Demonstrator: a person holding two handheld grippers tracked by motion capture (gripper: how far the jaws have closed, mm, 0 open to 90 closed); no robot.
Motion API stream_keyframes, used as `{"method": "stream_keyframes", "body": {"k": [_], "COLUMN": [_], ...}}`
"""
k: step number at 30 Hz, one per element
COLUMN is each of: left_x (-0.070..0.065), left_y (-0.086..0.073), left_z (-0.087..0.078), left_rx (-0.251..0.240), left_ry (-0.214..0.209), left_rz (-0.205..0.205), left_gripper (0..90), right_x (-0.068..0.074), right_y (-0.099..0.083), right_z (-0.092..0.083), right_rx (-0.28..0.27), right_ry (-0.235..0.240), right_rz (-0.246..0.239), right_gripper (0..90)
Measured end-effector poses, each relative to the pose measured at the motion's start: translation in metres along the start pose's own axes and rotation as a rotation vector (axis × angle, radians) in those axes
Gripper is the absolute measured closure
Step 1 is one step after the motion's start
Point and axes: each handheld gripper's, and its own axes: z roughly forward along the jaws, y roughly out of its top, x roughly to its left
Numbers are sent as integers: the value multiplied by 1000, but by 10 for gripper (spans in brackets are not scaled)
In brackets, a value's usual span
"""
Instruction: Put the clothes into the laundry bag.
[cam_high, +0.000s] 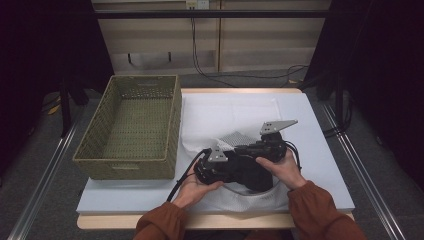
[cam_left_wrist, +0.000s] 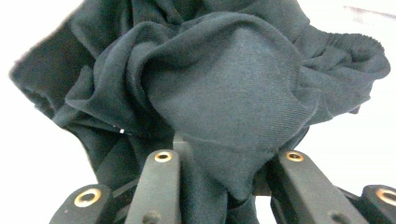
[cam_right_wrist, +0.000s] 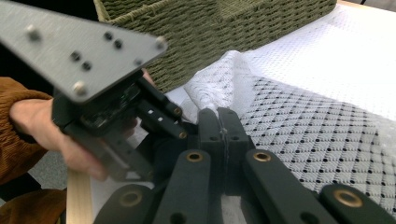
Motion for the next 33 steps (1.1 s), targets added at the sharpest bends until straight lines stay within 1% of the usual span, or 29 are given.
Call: {"method": "stream_keyframes", "body": {"k": [1,2,3,6,9,10,11,12,13,14,15,16,17,18,20,21,22,23,24,25,26,27,28,29,30,31,32,33], "left_x": [2,4,6,10,12,13,14,17,17,18,19,22,22,23,24,24,24,24,24,24,24,23,23,22,22,21,21,21], "left_y": [1,0,0,0,1,1,1,0,0,0,0,-1,-1,-2,-2,-2,-2,-3,-3,-4,-4,-5,-6,-6,-7,-7,-7,-7], "left_z": [0,3,3,7,10,11,12,14,14,16,18,21,21,24,25,25,25,24,22,20,18,15,11,7,5,1,0,-4], "left_rx": [8,-12,-5,-18,-25,-24,-28,-41,-41,-39,-46,-54,-54,-56,-43,-48,-48,-49,-41,-50,-47,-49,-42,-40,-50,-41,-44,-31], "left_ry": [8,12,22,45,64,70,70,76,76,95,107,112,112,119,129,131,130,123,121,111,109,101,92,93,77,84,77,75], "left_rz": [-7,-18,-27,-55,-73,-64,-68,-82,-82,-90,-108,-119,-119,-138,-126,-134,-129,-127,-130,-131,-120,-123,-101,-93,-91,-75,-64,-58], "left_gripper": [712,712,712,712,712,712,712,712,712,712,711,711,709,706,692,683,673,662,645,632,609,593,569,541,515,504,479,455], "right_x": [0,1,1,1,1,1,1,1,1,1,1,0,0,0,-1,-1,-1,-1,-1,-2,-2,-2,-3,-3,-4,-4,-5,-4], "right_y": [0,1,1,1,1,1,1,1,1,1,0,0,-1,-1,-2,-2,-2,-2,-2,-2,-2,-3,-3,-3,-2,-2,-3,-3], "right_z": [-1,-1,-1,-1,-1,0,0,0,0,0,1,1,2,2,3,3,3,3,3,3,2,2,1,1,1,1,1,1], "right_rx": [-1,-2,-5,-6,-4,-3,-2,-1,-1,-1,2,5,7,7,15,15,14,14,15,17,16,15,14,12,10,10,9,8], "right_ry": [1,4,5,4,10,11,13,14,14,14,23,20,20,20,21,22,22,23,22,20,18,18,16,16,15,14,14,16], "right_rz": [0,1,-2,-2,2,4,5,5,5,5,6,8,8,8,8,8,7,8,10,12,15,15,13,15,16,16,15,16], "right_gripper": [900,900,900,900,900,900,900,900,900,900,900,900,900,900,900,900,900,900,900,900,900,900,900,900,900,900,900,900]}}
